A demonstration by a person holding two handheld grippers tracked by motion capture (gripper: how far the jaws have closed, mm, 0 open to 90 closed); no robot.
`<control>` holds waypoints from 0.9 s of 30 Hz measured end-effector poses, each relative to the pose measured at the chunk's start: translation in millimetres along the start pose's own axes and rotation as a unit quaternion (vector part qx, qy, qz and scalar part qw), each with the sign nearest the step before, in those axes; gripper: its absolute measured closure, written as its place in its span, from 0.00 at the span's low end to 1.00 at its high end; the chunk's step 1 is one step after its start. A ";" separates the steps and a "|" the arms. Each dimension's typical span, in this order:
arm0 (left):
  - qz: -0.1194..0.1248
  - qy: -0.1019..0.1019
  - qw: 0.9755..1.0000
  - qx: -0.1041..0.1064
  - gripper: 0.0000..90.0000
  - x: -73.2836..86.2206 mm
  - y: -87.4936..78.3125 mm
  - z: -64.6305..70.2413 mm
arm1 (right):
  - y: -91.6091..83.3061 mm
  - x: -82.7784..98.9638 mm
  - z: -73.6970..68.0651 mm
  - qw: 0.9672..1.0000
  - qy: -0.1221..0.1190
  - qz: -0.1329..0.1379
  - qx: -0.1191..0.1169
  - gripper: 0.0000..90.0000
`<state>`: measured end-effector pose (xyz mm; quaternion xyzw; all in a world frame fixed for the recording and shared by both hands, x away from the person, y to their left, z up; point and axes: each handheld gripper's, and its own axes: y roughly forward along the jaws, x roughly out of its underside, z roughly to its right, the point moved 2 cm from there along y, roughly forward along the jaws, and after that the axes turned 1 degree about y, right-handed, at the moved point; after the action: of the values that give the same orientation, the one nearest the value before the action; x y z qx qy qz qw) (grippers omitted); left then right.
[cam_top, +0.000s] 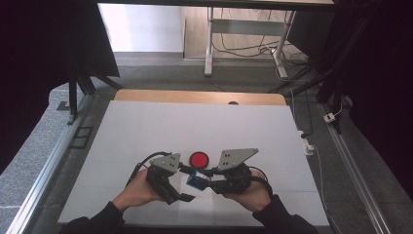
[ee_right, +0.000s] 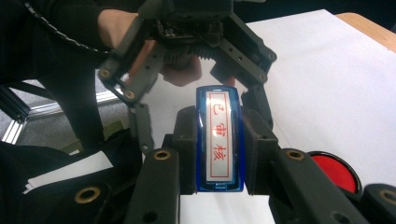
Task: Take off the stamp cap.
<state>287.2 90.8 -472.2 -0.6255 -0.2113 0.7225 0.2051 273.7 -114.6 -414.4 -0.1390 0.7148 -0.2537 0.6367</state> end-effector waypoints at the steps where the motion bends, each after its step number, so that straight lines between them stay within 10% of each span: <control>1: 0.003 0.002 1.000 0.006 0.19 -0.1 0.5 -0.4 | 0.0 0.0 0.0 1.000 0.000 0.000 0.000 0.79; 8: 0.011 0.017 1.000 0.023 0.44 -0.6 1.7 -1.6 | 0.5 -0.3 -1.9 1.000 -0.007 0.000 -0.008 0.79; 27: 0.020 0.029 0.998 0.052 0.68 2.5 0.3 -2.4 | 1.8 -0.1 -5.0 1.000 -0.017 -0.004 -0.018 0.79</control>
<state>289.3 92.0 -474.7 -0.6391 -0.1546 0.7179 0.2287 269.0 -112.2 -415.0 -0.1574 0.7081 -0.2407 0.6449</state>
